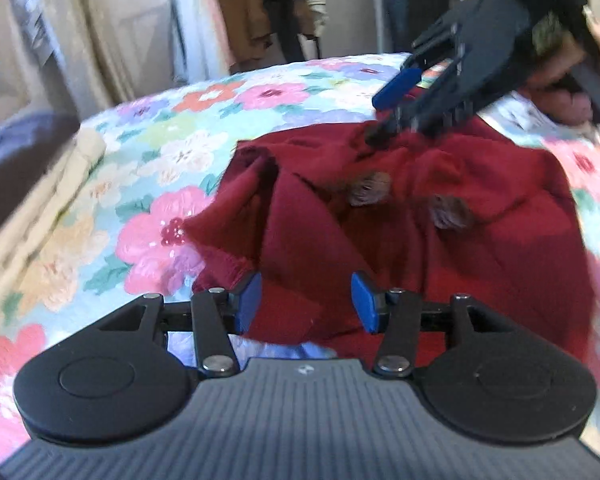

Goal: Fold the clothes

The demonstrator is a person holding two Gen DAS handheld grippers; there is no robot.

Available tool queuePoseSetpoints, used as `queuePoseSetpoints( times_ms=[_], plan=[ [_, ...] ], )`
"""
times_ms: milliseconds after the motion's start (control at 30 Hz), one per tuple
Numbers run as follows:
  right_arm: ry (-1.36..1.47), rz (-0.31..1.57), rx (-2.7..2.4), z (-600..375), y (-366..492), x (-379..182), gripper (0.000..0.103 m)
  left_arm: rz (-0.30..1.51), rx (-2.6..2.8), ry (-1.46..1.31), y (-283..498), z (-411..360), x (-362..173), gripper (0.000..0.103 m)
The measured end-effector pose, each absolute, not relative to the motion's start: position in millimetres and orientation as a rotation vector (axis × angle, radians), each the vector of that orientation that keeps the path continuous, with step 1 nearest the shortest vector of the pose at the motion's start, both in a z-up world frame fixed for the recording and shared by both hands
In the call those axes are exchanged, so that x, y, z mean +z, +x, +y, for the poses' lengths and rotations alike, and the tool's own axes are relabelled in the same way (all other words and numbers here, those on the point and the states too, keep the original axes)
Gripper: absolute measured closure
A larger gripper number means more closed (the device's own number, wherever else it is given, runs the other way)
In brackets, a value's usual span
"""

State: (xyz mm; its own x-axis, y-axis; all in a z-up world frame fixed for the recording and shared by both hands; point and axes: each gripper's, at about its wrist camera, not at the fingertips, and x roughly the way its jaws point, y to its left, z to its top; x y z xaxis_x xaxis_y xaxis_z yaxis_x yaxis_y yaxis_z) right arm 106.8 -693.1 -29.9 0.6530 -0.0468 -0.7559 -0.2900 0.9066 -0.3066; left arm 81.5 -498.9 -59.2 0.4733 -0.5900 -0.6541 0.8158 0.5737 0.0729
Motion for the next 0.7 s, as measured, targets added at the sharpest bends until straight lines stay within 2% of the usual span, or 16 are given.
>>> queuePoseSetpoints(
  times_ms=[33,133,167,200,233,267,433,567,667,700],
  plan=[
    [-0.459,0.875,0.145,-690,116,-38,0.046,0.623,-0.877,0.401,87,-499,-60,0.103],
    [-0.404,0.876,0.11,-702,139,-35,0.046,0.605,-0.841,0.392,105,-500,-57,0.103],
    [-0.384,0.876,0.099,-706,146,-33,0.051,0.599,-0.832,0.38,111,-498,-53,0.103],
    [-0.364,0.876,0.087,-710,154,-32,0.073,0.595,-0.822,0.367,118,-496,-49,0.103],
    [-0.344,0.875,0.075,-714,161,-31,0.089,0.59,-0.817,0.344,125,-494,-44,0.103],
    [-0.324,0.875,0.063,-718,169,-29,0.095,0.581,-0.799,0.322,132,-491,-38,0.103],
    [-0.224,0.871,0.004,-738,206,-23,0.095,0.548,-0.723,0.235,174,-479,-17,0.103],
    [-0.138,0.821,-0.067,-755,227,2,0.095,0.599,-0.772,0.122,197,-466,-13,0.103],
    [-0.164,0.872,-0.078,-755,242,-3,0.093,0.649,-0.859,0.091,191,-463,-27,0.099],
    [-0.174,0.888,-0.086,-755,246,-8,0.091,0.652,-0.881,0.123,185,-465,-34,0.095]
  ],
)
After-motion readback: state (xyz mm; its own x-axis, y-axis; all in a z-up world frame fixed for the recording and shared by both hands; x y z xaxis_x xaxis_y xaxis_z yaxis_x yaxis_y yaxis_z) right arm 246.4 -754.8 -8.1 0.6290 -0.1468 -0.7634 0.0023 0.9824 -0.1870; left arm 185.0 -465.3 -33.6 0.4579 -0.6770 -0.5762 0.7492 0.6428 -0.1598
